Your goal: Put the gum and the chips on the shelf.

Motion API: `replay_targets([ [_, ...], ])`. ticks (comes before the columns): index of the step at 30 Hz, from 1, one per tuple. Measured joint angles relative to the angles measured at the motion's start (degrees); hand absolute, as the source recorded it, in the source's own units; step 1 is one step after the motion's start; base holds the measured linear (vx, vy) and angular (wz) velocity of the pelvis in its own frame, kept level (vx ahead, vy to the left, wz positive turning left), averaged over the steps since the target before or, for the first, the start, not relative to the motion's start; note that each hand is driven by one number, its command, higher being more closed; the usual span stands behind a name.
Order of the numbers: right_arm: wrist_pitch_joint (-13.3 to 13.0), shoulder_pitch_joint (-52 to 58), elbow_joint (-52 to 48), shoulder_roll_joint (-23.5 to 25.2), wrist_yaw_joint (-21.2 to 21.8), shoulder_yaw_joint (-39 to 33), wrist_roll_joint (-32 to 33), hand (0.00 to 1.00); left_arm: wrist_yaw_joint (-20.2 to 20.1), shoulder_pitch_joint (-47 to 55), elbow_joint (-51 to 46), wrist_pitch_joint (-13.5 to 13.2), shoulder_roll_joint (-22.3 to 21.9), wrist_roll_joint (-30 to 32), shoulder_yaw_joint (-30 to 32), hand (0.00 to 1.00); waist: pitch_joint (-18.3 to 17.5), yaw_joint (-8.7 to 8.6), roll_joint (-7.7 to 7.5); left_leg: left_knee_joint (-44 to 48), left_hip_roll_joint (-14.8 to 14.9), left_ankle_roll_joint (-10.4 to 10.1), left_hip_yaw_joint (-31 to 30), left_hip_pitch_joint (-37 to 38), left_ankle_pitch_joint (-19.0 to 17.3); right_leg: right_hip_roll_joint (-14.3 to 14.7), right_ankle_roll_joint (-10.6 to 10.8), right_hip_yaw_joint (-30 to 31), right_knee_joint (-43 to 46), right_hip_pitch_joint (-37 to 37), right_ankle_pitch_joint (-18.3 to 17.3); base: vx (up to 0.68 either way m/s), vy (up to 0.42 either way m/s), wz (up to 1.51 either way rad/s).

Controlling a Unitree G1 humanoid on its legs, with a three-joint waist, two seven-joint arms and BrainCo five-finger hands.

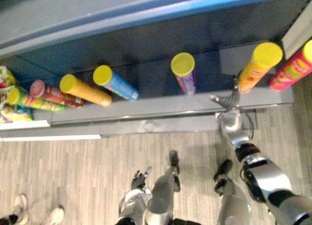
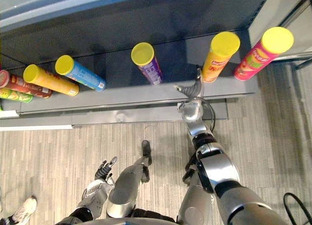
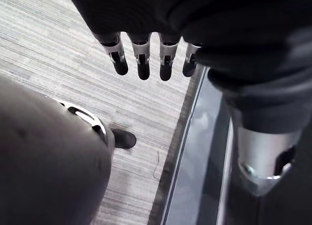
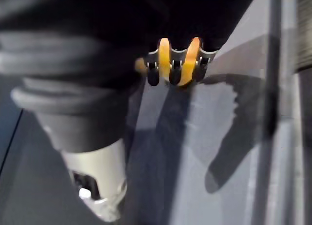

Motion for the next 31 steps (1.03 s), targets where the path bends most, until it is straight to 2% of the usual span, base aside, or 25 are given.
replay_targets([
  [1, 0.0, 1.7, -1.4, 0.6, 0.7, 0.0, 0.4, 0.0, -0.4, 0.5, 0.0, 0.1, 0.3, 0.1, 0.5, 0.0, -0.1, -0.4, -0.5, -0.1, 0.0, 0.0, 0.0, 0.3, 0.0, 0.2, 0.1, 0.0, -0.4, 0.5, 0.1, 0.06, 0.019, -0.11],
  [2, 0.0, 6.2, -4.4, 1.0, 2.4, 0.1, 0.8, 0.0, -1.6, 1.1, 0.0, 0.5, 0.8, 0.1, 1.5, 0.0, -0.5, -1.23, -1.94, -1.0, 0.0, 0.0, 1.0, 1.8, 0.0, 0.6, 0.4, 0.4, -1.5, 1.5, 0.4, 0.06, 0.02, -0.13],
  [3, 0.1, 8.2, -5.4, 1.0, 3.4, 0.6, 0.9, 0.0, -2.2, 1.4, 0.0, 0.7, 1.0, 0.1, 1.8, 0.0, -0.8, -1.51, -2.47, -1.2, 0.0, -0.1, 1.3, 2.3, 0.0, 0.9, 0.6, 0.7, -2.1, 2.1, 0.7, 0.09, 0.023, -0.29],
  [4, 0.9, 13.4, -8.3, 1.1, 6.5, 2.3, 1.2, 0.0, -3.5, 2.3, 0.0, 1.0, 1.6, 0.1, 2.5, 0.0, -1.7, -1.87, -3.74, -1.9, 0.0, -0.3, 2.0, 3.8, -0.2, 1.4, 0.8, 1.3, -3.8, 3.4, 1.3, 0.07, 0.023, -0.26],
  [6, 1.7, 19.2, -11.3, 1.0, 9.6, 3.7, 1.2, 0.0, -4.6, 3.1, 0.1, 1.8, 2.1, 0.2, 3.1, 0.0, -2.9, -2.13, -4.88, -2.2, 0.1, -0.7, 2.9, 4.9, -0.5, 2.0, 1.0, 1.9, -5.8, 4.7, 2.0, 0.06, 0.019, -0.24],
  [8, 2.8, 28.9, -15.5, 1.0, 13.7, 5.6, 1.3, 0.0, -5.7, 5.1, 0.2, 2.7, 3.2, 1.4, 3.8, 0.0, -5.8, -3.68, -6.62, -3.1, 0.1, -0.9, 3.8, 6.0, -0.7, 2.8, 1.3, 2.1, -8.7, 6.3, 2.8, 0.09, 0.01, -0.13],
  [10, 3.9, 36.0, -18.1, 1.0, 17.1, 5.9, 1.8, 0.0, -7.3, 6.2, 0.2, 3.4, 3.4, 1.8, 4.4, 0.0, -7.8, -4.02, -7.47, -3.2, 0.1, -1.2, 4.4, 7.3, -1.3, 3.2, 1.6, 2.7, -10.3, 7.8, 3.3, 0.09, 0.007, -0.17],
  [13, 5.3, 45.1, -19.1, 0.9, 21.3, 6.0, 2.9, 0.0, -9.6, 8.3, 1.1, 3.8, 3.8, 1.8, 5.1, 0.0, -11.1, -5.87, -8.27, -3.1, 0.3, -1.5, 5.3, 9.3, -2.4, 3.7, 1.8, 3.1, -11.9, 10.1, 3.4, 0.09, 0.006, -0.12],
  [15, 5.7, 49.1, -19.2, 0.9, 23.3, 5.5, 2.9, 0.0, -10.7, 9.5, 1.3, 4.1, 4.0, 1.8, 5.4, 0.0, -12.9, -6.84, -8.58, -3.1, 0.4, -1.8, 5.7, 10.3, -2.9, 4.0, 1.9, 3.2, -12.6, 11.1, 3.4, 0.08, -0.005, -0.16],
  [18, 6.4, 53.1, -17.5, 1.2, 24.9, 4.1, 3.5, 0.0, -11.9, 9.6, 2.9, 4.7, 4.0, 1.7, 5.5, 0.0, -14.8, -7.12, -8.65, -3.1, 0.7, -2.0, 5.9, 11.8, -3.5, 4.5, 2.1, 3.3, -13.8, 13.0, 3.6, 0.06, -0.011, -0.07],
  [22, 6.8, 52.6, -12.7, 2.3, 25.1, 0.5, 2.3, 0.0, -13.6, 10.8, 3.5, 6.3, 4.1, 1.3, 6.1, 0.0, -17.3, -7.94, -8.7, -3.5, 0.9, -2.3, 6.0, 13.9, -3.9, 5.1, 2.3, 3.2, -15.5, 15.7, 3.7, 0.05, -0.006, 0.03],
  [24, 8.1, 52.5, -10.9, 3.1, 24.6, -2.1, 3.1, 0.0, -13.8, 11.2, 3.7, 7.4, 3.8, 0.6, 7.1, 0.0, -18.4, -8.05, -8.68, -3.5, 0.9, -2.5, 6.1, 14.5, -4.2, 5.3, 2.4, 3.3, -16.3, 16.5, 3.8, 0.05, 0.001, -0.03],
  [26, 9.9, 52.1, -7.5, 4.5, 23.9, -6.4, 7.7, 0.0, -13.8, 11.3, 5.1, 7.7, 3.2, -1.2, 7.9, 0.0, -19.1, -8.08, -8.56, -3.5, 0.9, -2.6, 6.7, 15.5, -4.7, 5.4, 2.6, 3.3, -17.1, 17.7, 3.9, 0.04, 0.007, -0.07],
  [29, 11.0, 51.7, -2.2, 4.9, 22.2, -11.4, 11.7, 0.0, -13.5, 11.4, 6.2, 8.9, 2.8, -3.0, 9.4, 0.0, -20.2, -8.29, -8.22, -4.0, 0.7, -2.7, 7.3, 16.2, -5.0, 5.5, 2.8, 3.8, -17.9, 18.2, 4.1, 0.05, 0.012, -0.09],
  [31, 13.0, 52.2, 1.4, 5.0, 20.9, -13.4, 14.8, 0.0, -13.4, 11.3, 7.4, 9.1, 2.3, -4.0, 10.3, 0.0, -20.2, -8.52, -8.02, -4.2, 0.6, -2.9, 7.3, 16.9, -5.2, 5.7, 2.8, 4.0, -18.5, 19.0, 4.1, 0.07, 0.009, -0.01],
])
